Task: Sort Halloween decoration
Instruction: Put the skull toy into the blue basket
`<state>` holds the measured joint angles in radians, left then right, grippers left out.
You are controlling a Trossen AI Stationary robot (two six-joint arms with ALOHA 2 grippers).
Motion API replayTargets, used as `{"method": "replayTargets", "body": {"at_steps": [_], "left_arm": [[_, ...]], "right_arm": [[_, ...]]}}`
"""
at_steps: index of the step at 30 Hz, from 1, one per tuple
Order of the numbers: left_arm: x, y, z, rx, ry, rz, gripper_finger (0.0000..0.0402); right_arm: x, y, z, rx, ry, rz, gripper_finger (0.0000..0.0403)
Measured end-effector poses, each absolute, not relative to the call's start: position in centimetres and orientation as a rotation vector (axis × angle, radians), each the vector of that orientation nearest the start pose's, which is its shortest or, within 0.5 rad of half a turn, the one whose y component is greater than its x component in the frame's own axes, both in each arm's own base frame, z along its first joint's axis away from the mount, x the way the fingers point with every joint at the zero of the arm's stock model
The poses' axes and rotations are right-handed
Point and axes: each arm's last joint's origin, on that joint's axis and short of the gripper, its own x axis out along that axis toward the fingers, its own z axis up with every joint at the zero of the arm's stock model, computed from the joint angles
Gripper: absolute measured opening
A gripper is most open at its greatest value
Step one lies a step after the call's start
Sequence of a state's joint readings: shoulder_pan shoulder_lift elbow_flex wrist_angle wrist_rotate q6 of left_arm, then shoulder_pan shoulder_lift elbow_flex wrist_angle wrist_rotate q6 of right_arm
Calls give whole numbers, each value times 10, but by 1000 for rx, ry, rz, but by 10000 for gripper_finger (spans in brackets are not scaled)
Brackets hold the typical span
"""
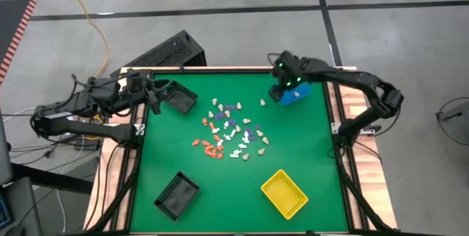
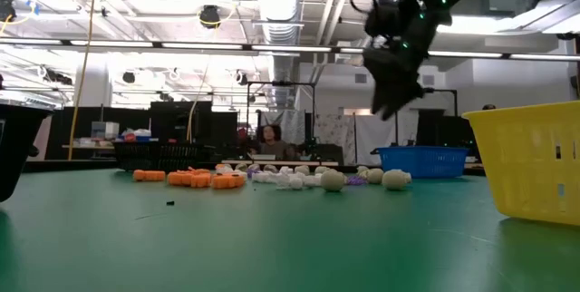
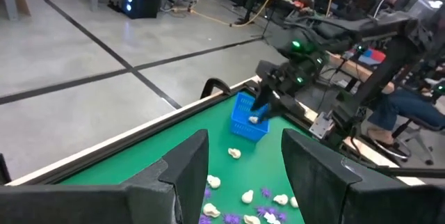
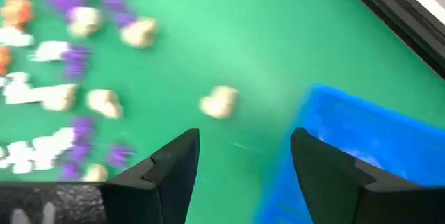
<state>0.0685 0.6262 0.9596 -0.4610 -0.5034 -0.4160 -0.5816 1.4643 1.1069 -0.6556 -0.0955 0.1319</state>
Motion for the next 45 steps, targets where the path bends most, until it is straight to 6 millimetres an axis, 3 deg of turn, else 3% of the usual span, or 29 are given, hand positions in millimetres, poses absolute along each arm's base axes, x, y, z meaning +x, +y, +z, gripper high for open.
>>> {"method": "replayTargets", "body": {"at_steps": [6,12,21,32,45], "left_arm": [[110,21,383,-374,13,588,172],[110,21,383,-402,9,570,172],[110,21,383,-403,9,570,172],[110,21,383,-408,8,569,172],[110,21,382,-407,10,568,172]], "right_arm": [[286,-127,239,293,953,-524,248],[299,-129,204,470,1008,-688,248],[314,-137,167,475,1045,-774,248],[310,-145,165,492,1050,-802,248],[317,-143,148,495,1095,-774,236]]}}
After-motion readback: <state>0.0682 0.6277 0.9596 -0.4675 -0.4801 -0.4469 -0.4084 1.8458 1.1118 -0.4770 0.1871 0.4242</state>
